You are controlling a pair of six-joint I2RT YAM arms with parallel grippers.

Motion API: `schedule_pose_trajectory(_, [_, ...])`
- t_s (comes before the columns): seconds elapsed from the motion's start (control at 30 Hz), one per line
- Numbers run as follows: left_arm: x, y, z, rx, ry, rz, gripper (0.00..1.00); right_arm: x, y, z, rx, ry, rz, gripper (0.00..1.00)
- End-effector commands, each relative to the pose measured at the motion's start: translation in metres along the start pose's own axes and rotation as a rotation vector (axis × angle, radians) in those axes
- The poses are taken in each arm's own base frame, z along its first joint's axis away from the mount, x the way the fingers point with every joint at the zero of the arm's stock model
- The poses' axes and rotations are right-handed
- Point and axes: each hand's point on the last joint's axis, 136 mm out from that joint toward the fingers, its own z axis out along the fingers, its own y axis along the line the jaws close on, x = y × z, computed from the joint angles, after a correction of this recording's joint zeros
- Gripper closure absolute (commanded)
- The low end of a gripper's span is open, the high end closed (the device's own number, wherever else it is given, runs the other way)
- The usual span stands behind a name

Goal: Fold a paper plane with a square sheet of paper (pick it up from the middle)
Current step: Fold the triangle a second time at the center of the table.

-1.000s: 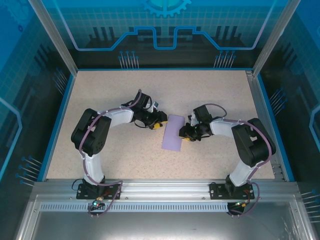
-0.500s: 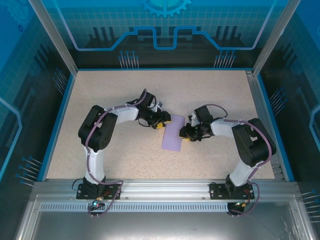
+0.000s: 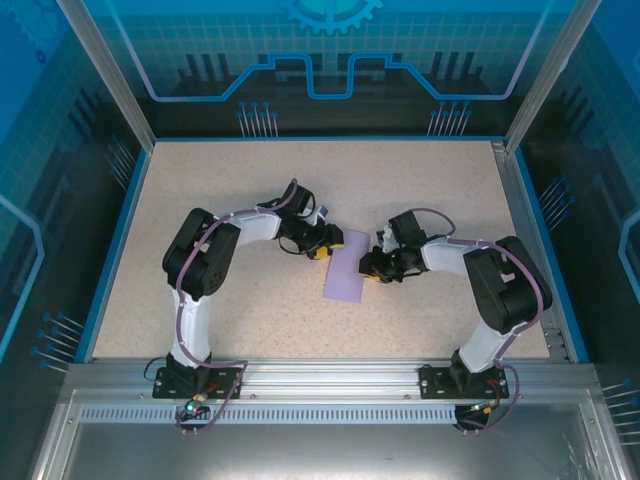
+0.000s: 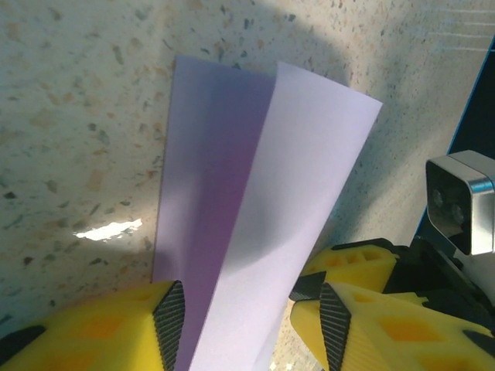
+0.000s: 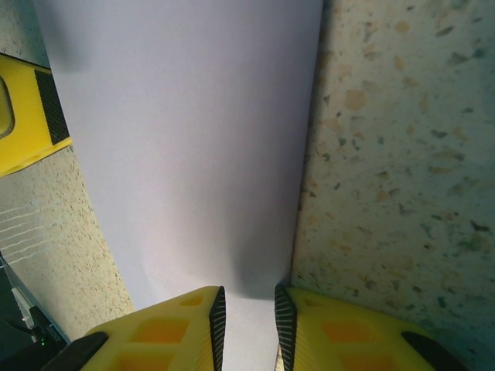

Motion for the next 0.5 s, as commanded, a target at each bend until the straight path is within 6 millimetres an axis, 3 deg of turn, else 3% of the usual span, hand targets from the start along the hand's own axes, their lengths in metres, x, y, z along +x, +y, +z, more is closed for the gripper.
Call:
schedule_pose_trajectory(0.0, [0.007,-0.011,0.003,0.042,0.050,0.023,0.50,0.013,-0.026,0.007,0.067,0.041,0.051,0.72])
schedule_pose_trajectory(0.33, [0.018,-0.022,-0.005,0.106,0.063,0.006,0.62,0.010,-0.019,0.005,0.036,0.028,0.049,0.71])
schedule_pose_trajectory(0.47, [0.024,-0.024,-0.006,0.172,0.064,-0.023,0.59,0.009,-0.016,0.005,0.022,0.026,0.047,0.71])
